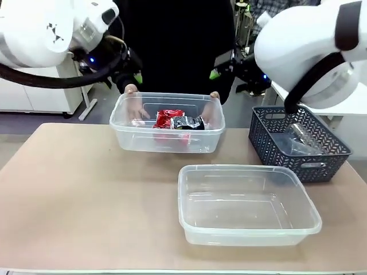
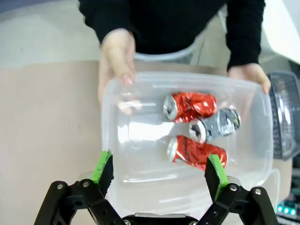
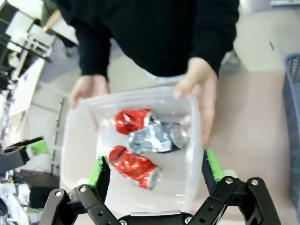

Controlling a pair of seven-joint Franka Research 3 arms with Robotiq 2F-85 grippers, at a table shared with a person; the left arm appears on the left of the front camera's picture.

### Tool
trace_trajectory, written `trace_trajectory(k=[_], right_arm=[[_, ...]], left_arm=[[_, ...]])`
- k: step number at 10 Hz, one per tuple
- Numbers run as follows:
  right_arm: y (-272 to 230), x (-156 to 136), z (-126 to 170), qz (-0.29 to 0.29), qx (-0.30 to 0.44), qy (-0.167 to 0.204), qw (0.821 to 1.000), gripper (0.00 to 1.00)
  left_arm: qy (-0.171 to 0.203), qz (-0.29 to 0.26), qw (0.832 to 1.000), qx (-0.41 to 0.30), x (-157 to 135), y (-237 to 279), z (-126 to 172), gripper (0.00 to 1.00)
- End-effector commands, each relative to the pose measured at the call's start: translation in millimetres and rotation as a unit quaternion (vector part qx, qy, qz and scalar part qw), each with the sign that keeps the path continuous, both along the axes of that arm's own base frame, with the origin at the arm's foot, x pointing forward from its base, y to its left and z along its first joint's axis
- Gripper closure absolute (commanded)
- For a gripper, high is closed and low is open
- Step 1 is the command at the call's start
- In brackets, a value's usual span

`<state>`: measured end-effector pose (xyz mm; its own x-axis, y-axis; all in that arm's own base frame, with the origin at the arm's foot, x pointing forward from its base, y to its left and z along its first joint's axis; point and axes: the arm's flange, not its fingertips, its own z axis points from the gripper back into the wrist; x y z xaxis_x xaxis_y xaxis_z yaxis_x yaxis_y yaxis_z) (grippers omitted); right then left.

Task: Sort the waste into each basket.
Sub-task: Release the Organizing box you were holding, then pick up the Organizing box on the right side of the table and lift it.

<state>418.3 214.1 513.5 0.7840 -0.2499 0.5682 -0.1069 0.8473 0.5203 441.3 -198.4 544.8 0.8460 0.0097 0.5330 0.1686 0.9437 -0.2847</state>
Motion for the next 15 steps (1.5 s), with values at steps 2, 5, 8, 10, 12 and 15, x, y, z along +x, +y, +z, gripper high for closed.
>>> trace_trajectory(k=[2, 5, 8, 10, 12, 15], right_arm=[[3, -5, 17, 0.0, 0.012, -0.018, 1.0, 0.0], [3, -5, 17, 0.0, 0.012, -0.018, 1.0, 0.0], [1, -5, 17, 0.001, 0.006, -0.017, 1.0, 0.0], [-79, -57, 47, 0.051, 0.166, 0.109, 0.979, 0.0], [-144, -100, 44, 0.088, 0.103, 0.119, 0.984, 0.0], [-175, -151, 14, 0.134, -0.141, 0.058, 0.979, 0.0]], left_arm=[[-0.022, 0.026, 0.999, 0.012, -1, 1, 11, 0.0], [-0.022, 0.026, 0.999, 0.012, -1, 1, 11, 0.0], [-0.013, -0.046, 0.998, -0.043, -19, 10, 33, 0.0], [0.075, -0.028, 0.988, -0.13, -55, -13, 68, 0.0], [0.186, -0.056, 0.977, -0.082, -62, -83, 47, 0.0], [0.317, -0.178, 0.931, 0.013, -70, -173, -24, 0.0]])
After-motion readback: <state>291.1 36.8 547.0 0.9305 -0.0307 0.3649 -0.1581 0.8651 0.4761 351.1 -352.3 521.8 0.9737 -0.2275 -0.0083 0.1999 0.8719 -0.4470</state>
